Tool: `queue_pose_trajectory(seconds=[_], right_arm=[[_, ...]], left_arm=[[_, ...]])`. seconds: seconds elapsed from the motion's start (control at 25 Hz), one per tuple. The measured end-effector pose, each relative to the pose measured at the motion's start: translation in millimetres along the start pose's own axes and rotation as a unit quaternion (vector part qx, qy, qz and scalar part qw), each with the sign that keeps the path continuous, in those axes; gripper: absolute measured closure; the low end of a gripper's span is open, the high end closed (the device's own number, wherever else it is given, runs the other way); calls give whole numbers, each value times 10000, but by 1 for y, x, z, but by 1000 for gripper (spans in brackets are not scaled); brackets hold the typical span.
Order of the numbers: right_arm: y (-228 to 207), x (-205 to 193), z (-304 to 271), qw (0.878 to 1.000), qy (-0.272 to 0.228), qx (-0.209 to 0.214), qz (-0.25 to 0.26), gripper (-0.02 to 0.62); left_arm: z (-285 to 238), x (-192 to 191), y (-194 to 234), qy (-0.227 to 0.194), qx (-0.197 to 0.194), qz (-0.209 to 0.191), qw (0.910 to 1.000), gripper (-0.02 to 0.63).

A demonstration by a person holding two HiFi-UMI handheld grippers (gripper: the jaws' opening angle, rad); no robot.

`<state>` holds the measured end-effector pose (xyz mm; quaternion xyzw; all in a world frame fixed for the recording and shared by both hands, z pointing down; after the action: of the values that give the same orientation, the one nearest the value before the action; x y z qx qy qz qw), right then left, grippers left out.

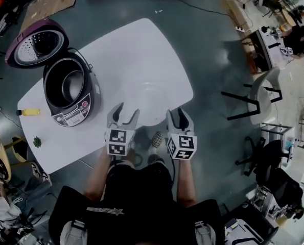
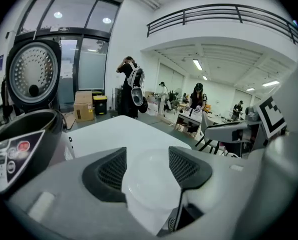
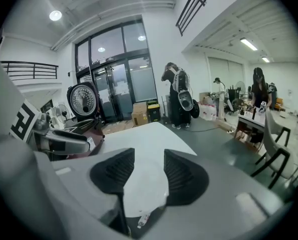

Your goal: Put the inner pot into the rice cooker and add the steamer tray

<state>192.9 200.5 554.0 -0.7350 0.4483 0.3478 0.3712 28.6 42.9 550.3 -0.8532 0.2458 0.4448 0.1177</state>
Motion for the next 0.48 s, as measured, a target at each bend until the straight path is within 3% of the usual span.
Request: queue_pose_trajectory(seconds=[0.48], right_arm=[[-22, -57, -38, 9978, 623, 62, -199, 408]], left_arm=[[-34, -63, 10, 705, 188, 255, 9970, 347]])
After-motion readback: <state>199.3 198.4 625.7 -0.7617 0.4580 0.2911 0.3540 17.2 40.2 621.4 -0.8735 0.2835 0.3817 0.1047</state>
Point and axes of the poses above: the fingertips, and each gripper's own axes: z backward along the fingers, y to its left, x out of its top, the point moved 7 cm from there along z, backward along the fingers, and after that the axes turned 8 degrees about x, right-handed, at the moved point
